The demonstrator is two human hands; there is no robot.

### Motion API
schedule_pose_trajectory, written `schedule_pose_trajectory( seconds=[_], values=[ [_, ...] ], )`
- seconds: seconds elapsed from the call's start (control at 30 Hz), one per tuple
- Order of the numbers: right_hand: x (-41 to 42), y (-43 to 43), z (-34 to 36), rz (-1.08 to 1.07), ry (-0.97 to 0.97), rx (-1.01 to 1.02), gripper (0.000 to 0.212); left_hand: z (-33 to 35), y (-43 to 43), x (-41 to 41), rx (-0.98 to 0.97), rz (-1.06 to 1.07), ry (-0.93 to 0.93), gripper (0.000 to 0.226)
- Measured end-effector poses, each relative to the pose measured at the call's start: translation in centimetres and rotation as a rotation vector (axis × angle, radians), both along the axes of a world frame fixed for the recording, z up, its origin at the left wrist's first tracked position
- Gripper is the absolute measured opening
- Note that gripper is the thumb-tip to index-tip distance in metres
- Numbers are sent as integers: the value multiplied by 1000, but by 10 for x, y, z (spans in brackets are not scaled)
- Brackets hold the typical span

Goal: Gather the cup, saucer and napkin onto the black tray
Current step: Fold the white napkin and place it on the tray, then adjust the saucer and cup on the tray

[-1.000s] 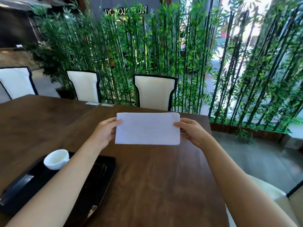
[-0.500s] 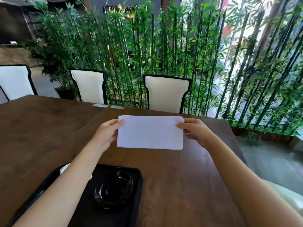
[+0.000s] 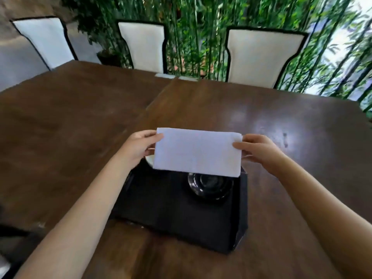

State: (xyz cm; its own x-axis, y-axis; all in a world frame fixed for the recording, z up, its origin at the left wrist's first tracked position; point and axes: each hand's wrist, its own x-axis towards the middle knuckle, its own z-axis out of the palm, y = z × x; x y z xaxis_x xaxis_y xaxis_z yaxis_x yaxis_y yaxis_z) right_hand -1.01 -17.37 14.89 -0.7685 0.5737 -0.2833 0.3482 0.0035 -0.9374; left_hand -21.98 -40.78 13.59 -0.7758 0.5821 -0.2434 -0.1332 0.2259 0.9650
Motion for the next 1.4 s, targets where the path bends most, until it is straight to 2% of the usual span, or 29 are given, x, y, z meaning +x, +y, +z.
schedule_pose_trajectory(
  seconds=[0.17, 0.27, 0.43, 0.53, 0.67, 0.83, 0.93, 1.1, 1.23, 1.33, 1.4],
  values=[
    [3, -57, -58, -14, -167, -57, 8, -49, -51, 11, -173, 75, -156, 4],
    [3, -86, -91, -29, -223, -134, 8, -72, -70, 12, -296, 105, -217, 14],
    [-1, -117, -133, -120, -259, -238, 8, -101, -82, 12, -416, 139, -259, 14],
    [-3, -127, -149, -180, -300, -210, 14, -113, -80, 11, -465, 142, -241, 19],
    [-1, -135, -161, -185, -357, -106, 24, -126, -77, 9, -564, 100, -131, 5],
    [1, -143, -161, -183, -371, 54, 28, -138, -73, 11, -706, 39, 108, 16],
    [1, -145, -160, -187, -379, 100, 26, -141, -71, 14, -761, 49, 193, 10],
    [3, -146, -154, -179, -388, 215, 26, -144, -71, 17, -763, 60, 273, 6],
    [10, -137, -149, -161, -400, 241, 30, -136, -70, 25, -761, 48, 403, 25],
    [19, -116, -140, -197, -415, 299, 28, -120, -60, 36, -659, 33, 518, 31],
    [22, -99, -132, -230, -415, 360, 27, -108, -45, 43, -569, 11, 486, 28]
  ],
)
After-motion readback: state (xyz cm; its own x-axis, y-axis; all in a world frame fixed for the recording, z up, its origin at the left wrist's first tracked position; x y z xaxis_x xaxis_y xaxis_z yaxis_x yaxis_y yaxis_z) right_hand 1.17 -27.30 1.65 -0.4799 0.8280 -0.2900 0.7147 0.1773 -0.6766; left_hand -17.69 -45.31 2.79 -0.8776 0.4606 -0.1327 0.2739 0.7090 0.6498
